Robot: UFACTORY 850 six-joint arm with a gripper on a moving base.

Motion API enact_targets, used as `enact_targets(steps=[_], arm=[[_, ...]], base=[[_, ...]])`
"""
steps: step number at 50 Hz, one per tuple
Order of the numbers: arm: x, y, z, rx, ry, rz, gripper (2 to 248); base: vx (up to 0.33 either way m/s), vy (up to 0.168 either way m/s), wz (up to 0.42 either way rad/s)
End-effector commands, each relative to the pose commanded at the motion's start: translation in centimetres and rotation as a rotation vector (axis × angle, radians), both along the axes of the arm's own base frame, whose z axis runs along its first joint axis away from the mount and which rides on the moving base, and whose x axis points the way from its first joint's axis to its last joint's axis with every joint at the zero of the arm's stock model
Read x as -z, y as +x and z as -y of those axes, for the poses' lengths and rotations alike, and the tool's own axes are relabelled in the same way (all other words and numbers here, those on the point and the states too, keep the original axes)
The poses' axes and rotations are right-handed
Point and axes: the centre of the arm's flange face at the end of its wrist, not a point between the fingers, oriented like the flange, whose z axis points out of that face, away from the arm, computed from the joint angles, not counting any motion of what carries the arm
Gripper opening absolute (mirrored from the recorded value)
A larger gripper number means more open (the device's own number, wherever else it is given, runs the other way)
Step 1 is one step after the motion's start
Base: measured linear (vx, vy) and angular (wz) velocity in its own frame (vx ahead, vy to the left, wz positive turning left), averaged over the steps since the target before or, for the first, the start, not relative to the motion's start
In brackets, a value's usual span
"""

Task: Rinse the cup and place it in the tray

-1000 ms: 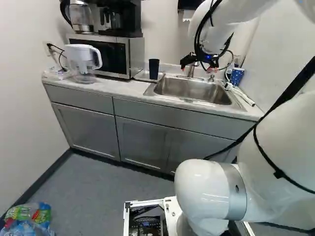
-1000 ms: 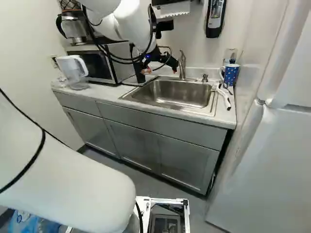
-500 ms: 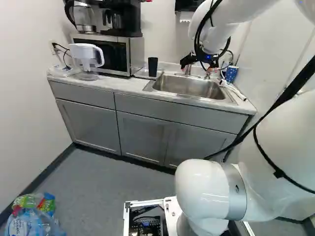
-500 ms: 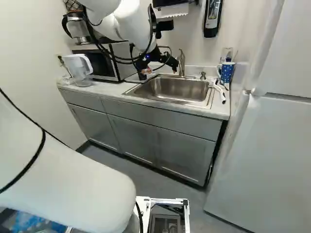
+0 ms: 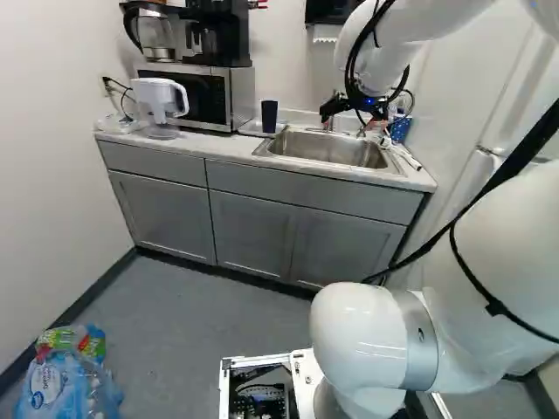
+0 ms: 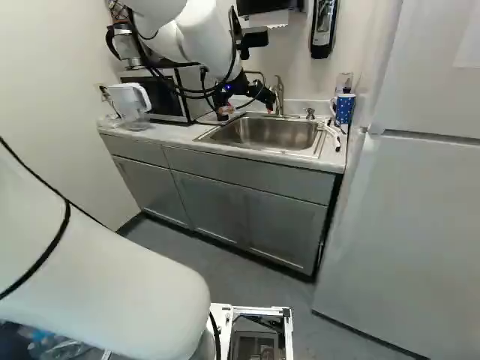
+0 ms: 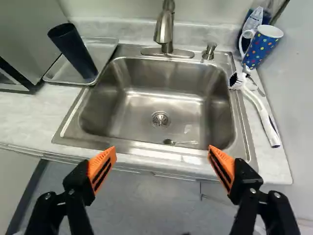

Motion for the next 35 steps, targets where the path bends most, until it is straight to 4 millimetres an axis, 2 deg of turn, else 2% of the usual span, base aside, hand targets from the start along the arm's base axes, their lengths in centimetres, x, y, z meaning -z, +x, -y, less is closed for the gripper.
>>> enact_targets(steps=[35], arm=[[0.00, 0.00, 0.00, 0.000, 0.000, 0.000, 247]], base=[[-0.151, -0.033, 0.018]])
